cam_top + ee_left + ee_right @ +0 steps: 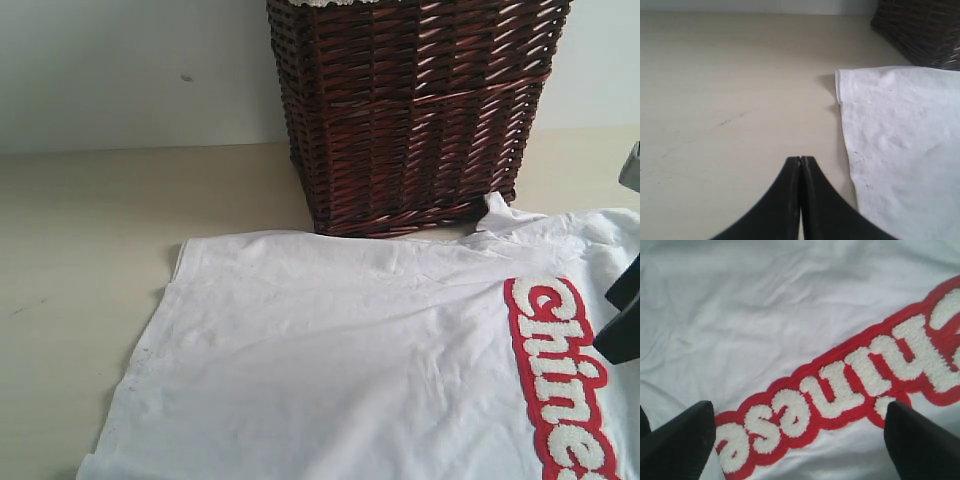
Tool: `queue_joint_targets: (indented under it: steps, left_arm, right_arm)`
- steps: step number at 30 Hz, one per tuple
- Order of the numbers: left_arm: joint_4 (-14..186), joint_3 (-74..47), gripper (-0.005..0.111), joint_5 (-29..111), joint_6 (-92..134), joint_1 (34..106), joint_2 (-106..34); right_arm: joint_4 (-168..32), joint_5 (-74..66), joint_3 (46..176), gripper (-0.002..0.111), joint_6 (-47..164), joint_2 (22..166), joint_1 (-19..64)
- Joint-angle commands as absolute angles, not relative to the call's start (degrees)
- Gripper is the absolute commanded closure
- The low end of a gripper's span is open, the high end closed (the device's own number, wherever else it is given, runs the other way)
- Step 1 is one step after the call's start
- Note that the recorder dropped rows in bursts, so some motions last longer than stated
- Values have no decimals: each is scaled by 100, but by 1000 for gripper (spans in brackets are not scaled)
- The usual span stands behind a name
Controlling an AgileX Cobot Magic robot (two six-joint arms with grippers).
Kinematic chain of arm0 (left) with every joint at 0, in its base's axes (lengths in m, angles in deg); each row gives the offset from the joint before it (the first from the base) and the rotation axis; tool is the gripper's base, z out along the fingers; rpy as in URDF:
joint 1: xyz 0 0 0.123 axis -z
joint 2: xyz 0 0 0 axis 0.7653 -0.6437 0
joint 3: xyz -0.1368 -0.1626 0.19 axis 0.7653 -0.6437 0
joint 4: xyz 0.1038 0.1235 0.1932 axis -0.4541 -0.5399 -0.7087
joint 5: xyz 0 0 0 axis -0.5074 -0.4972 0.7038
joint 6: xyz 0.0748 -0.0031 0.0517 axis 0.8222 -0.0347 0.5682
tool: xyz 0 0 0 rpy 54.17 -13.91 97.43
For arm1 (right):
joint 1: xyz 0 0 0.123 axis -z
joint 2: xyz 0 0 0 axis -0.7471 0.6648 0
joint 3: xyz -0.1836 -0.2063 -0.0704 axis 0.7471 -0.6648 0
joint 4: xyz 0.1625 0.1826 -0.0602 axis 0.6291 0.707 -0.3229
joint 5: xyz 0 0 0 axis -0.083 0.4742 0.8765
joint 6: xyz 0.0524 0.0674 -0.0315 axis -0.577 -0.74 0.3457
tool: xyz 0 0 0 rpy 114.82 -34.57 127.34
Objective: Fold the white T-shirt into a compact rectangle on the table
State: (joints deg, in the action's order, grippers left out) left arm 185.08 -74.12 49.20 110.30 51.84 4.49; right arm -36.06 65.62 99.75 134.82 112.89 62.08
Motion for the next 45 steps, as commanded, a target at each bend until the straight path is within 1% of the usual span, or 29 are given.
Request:
queue_joint_targets:
  steps: [1,2,3,6,8,11,15,17,21,23,27,31,35,39,45]
  left_arm:
    - [18510,-7416,107,4941,11001,5178,475]
    - [18510,-7416,107,4941,11001,5178,475]
    - [18510,-7416,107,4941,11001,5178,475]
    - [18510,-7416,107,4941,11001,5178,475]
    - [18510,-7416,107,4941,11001,5178,475]
    - [18510,-7416,107,4941,11001,5178,475]
    - [18510,-7416,107,4941,11001,5178,475]
    - [18510,-7416,107,4941,11001,5178,475]
    - [18510,-7416,107,4941,11001,5178,475]
    - [18510,-7416,107,4941,11001,5178,475]
    - [18510,-7416,107,4941,11001,5178,475]
    - [18510,-7416,107,4941,11001,5178,475]
    - [18510,-7416,107,4941,11001,5178,475]
    - [18510,-7416,107,4941,11001,5178,475]
    - [18510,-7416,107,4941,11001,5178,475]
  right_arm:
    - [-3609,5869,9950,9,13030,11288,6233]
    - [-3748,5697,9950,5,12967,11288,6233]
    - [-3837,5595,9950,3,12968,11288,6233]
    - [-4120,5757,9950,3,12614,11288,6233]
    - [-4389,6135,9950,3,12152,11347,6289]
    - [-4865,6620,9950,3,12170,11611,6586]
    - [-5252,6620,9950,3,12258,11919,7112]
    - [-5083,6620,9950,3,12740,11904,7396]
    - [-4630,6620,9950,3,14490,11894,7840]
    - [-4830,6620,9950,3,15302,11906,7842]
    - [-5173,6620,9950,3,16004,11953,7831]
    - [-4914,6620,9937,3,16993,11953,7831]
    - [-4541,5632,9702,3,17240,12019,7831]
    - [-4577,5346,9325,3,17887,12251,7831]
    - [-4597,4532,9100,3,17887,12303,7831]
